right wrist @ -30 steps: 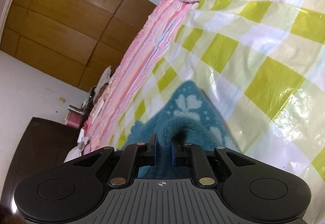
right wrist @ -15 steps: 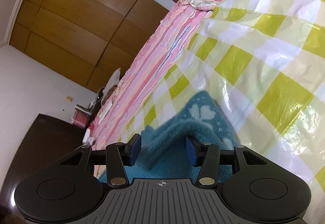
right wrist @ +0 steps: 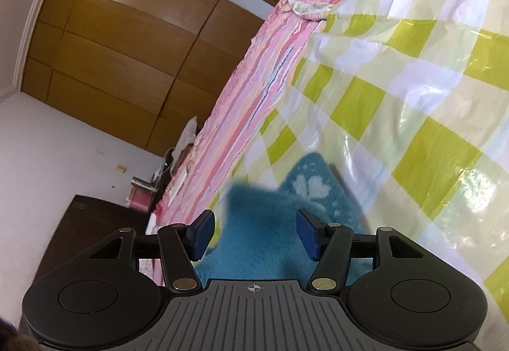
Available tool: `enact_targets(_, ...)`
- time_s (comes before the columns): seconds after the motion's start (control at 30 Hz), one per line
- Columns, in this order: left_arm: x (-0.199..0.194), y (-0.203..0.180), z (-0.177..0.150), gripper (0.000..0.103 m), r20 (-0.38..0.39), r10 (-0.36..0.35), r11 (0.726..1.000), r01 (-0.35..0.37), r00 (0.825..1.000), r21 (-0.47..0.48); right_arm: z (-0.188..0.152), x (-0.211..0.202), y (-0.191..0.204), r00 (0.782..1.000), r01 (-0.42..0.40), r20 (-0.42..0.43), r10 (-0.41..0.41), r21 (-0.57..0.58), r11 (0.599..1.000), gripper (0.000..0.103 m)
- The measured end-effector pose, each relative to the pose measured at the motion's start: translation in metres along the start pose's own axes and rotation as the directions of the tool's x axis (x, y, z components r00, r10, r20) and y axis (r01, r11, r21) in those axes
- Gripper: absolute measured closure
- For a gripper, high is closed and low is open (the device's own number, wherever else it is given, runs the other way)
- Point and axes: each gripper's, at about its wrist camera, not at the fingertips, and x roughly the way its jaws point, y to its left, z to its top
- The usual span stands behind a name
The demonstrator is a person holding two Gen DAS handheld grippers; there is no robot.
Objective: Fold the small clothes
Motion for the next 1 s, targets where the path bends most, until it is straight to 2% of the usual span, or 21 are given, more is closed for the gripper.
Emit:
enact_targets(0.07,0.0,-0.003,0.002,0.06,0.009,0.026,1.0,-0.026,1.0,0.01,-0.003,0.001,0.005,1.0,0.018,-0.009,-0.018,-0.043,0.999,0.045)
enact_targets(0.17,-0.007,-0.015,0.002,0.047,0.1,0.121,0.986,-0.132,0.988,0.104,-0.009,0.001,0.014,0.998,0.055,-0.004,-0.056,-0.132,0.99,0.045)
enact_targets(0.27,-0.012,-0.03,0.0,0.042,0.199,0.237,0.934,-0.279,0.951,0.225,-0.015,0.004,0.023,0.995,0.099,0.002,-0.101,-0.217,0.971,0.045)
enact_targets(0.33,-0.014,-0.035,-0.006,0.042,0.223,0.269,0.905,-0.325,0.937,0.274,-0.02,0.005,0.031,0.99,0.138,0.016,-0.14,-0.293,0.946,0.047)
enact_targets(0.4,-0.016,-0.036,-0.017,0.042,0.218,0.267,0.888,-0.327,0.939,0.322,-0.027,0.007,0.04,0.984,0.176,0.037,-0.175,-0.38,0.908,0.048)
enact_targets(0.47,-0.015,-0.038,-0.035,0.042,0.216,0.272,0.861,-0.337,0.938,0.381,-0.035,0.009,0.049,0.974,0.222,0.061,-0.22,-0.471,0.854,0.05)
enact_targets(0.57,-0.01,-0.04,-0.062,0.041,0.219,0.298,0.808,-0.368,0.929,0.461,-0.049,0.015,0.061,0.95,0.297,0.107,-0.293,-0.601,0.742,0.052)
enact_targets(0.6,-0.009,-0.038,-0.068,0.041,0.215,0.312,0.796,-0.378,0.926,0.473,-0.053,0.02,0.062,0.933,0.339,0.132,-0.336,-0.634,0.694,0.053)
enact_targets(0.67,-0.004,-0.029,-0.076,0.041,0.195,0.354,0.788,-0.404,0.915,0.464,-0.057,0.029,0.06,0.892,0.42,0.179,-0.416,-0.67,0.613,0.054)
enact_targets(0.7,-0.003,-0.024,-0.078,0.039,0.187,0.367,0.79,-0.412,0.911,0.454,-0.056,0.034,0.055,0.875,0.444,0.184,-0.447,-0.673,0.592,0.053)
enact_targets(0.77,-0.006,-0.014,-0.079,0.038,0.173,0.358,0.812,-0.397,0.918,0.427,-0.051,0.035,0.043,0.88,0.434,0.153,-0.449,-0.641,0.633,0.055)
enact_targets(0.83,-0.01,-0.011,-0.078,0.036,0.171,0.36,0.821,-0.399,0.917,0.408,-0.05,0.032,0.041,0.88,0.441,0.159,-0.448,-0.623,0.646,0.055)
enact_targets(0.9,-0.014,-0.013,-0.079,0.036,0.174,0.366,0.82,-0.405,0.914,0.404,-0.051,0.03,0.042,0.873,0.456,0.172,-0.456,-0.618,0.64,0.055)
enact_targets(1.0,-0.021,-0.016,-0.082,0.036,0.189,0.38,0.804,-0.425,0.905,0.417,-0.055,0.025,0.05,0.856,0.486,0.211,-0.473,-0.641,0.593,0.055)
